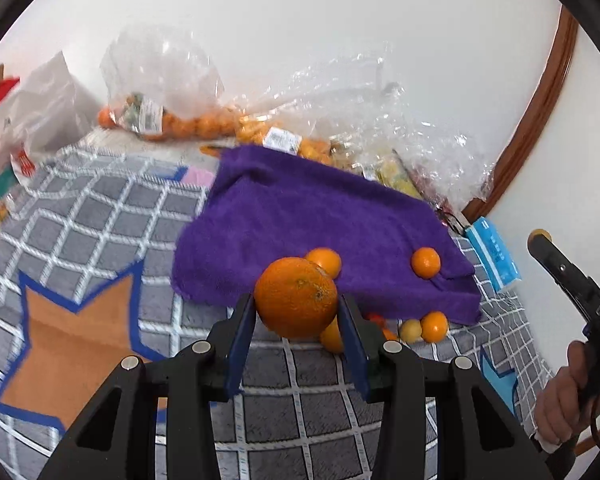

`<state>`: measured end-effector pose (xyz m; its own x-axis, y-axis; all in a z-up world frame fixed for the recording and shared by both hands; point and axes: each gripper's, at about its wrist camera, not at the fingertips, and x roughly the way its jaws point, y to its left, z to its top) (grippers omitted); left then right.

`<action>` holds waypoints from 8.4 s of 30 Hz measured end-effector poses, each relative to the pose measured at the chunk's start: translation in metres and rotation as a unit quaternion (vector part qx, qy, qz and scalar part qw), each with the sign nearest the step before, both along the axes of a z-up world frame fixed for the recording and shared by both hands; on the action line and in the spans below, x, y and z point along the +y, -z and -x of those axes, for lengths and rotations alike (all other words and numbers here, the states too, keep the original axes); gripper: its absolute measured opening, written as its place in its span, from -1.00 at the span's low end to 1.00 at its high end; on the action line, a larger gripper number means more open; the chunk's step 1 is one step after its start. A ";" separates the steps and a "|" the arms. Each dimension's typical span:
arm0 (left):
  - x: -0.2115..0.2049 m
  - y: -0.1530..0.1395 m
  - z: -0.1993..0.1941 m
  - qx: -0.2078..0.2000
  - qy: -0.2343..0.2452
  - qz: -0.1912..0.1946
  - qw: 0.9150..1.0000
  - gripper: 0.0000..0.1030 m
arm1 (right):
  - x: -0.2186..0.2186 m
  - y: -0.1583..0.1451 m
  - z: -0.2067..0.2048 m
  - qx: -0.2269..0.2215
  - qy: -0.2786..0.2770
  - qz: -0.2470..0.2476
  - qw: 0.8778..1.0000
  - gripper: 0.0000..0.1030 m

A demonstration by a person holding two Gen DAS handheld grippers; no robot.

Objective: Organize fruits
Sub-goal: 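Lift both held fruits and carry them over the purple towel, then open the right tool to release the yellow fruit while the left tool releases its orange, then move the right tool back to the fruit row and grasp a large orange, then grasp a small stemmed orange on the bedspread with the left tool, then lift both held oranges and carry them over the purple towel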

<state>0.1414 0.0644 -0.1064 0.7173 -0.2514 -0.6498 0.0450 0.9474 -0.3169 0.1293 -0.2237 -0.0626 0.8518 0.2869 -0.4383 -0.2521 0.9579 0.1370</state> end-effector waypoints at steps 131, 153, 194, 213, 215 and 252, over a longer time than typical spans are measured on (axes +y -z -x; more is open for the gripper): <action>-0.004 0.007 -0.082 -0.048 -0.048 0.023 0.997 0.00 | 0.027 0.120 -0.035 0.191 0.037 0.093 0.976 -0.29; -0.018 -0.011 -0.064 -0.050 -0.018 -0.003 0.999 -0.03 | 0.006 0.090 0.005 0.092 0.037 0.068 0.993 -0.32; -0.024 0.047 -0.007 0.039 0.050 -0.038 0.997 -0.36 | -0.026 0.103 0.024 0.118 0.052 0.031 0.991 -0.31; -0.020 0.047 0.001 -0.013 0.039 -0.020 0.999 -0.41 | -0.024 0.102 0.027 0.109 0.041 0.031 0.993 -0.32; -0.019 0.046 0.002 -0.019 0.036 -0.016 0.999 -0.41 | -0.023 0.102 0.028 0.107 0.038 0.031 0.993 -0.31; -0.021 0.034 0.014 -0.067 0.019 -0.033 0.997 -0.41 | -0.015 0.090 0.043 0.060 0.028 0.040 0.997 -0.31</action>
